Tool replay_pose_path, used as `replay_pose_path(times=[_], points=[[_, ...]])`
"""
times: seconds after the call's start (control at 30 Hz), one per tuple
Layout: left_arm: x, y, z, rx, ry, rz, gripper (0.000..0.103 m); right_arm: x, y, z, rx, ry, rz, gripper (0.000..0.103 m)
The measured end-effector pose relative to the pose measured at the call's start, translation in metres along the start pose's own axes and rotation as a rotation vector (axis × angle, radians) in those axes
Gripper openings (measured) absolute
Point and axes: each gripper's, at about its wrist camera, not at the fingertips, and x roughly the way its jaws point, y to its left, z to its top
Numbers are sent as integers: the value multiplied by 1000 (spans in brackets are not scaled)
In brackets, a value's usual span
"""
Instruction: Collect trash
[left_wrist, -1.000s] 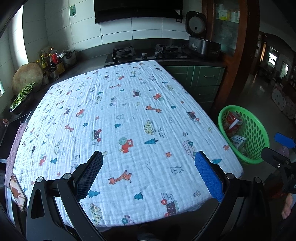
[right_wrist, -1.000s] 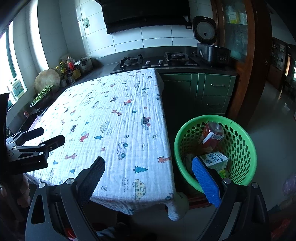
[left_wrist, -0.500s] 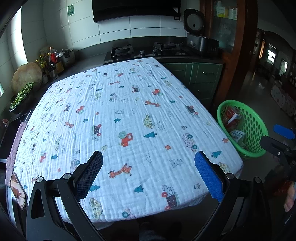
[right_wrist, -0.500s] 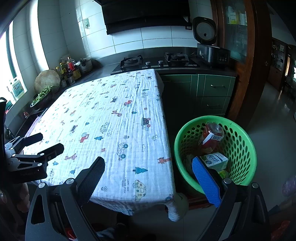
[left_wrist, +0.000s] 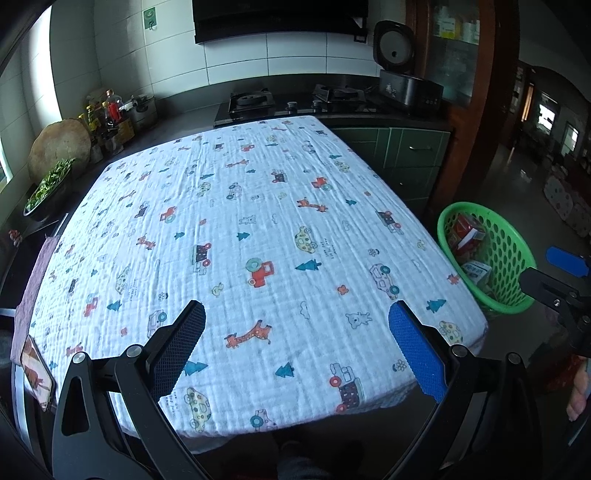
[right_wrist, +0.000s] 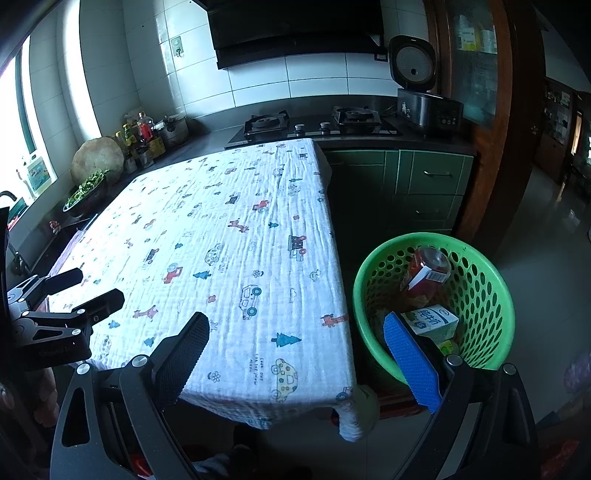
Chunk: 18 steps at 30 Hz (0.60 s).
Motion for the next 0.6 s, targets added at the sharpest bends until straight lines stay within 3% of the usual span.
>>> replay_pose_path(times=[0.6], points=[[-2,0,0,4,-15,11,98,-1,-1,0,2,-6,-1,92]])
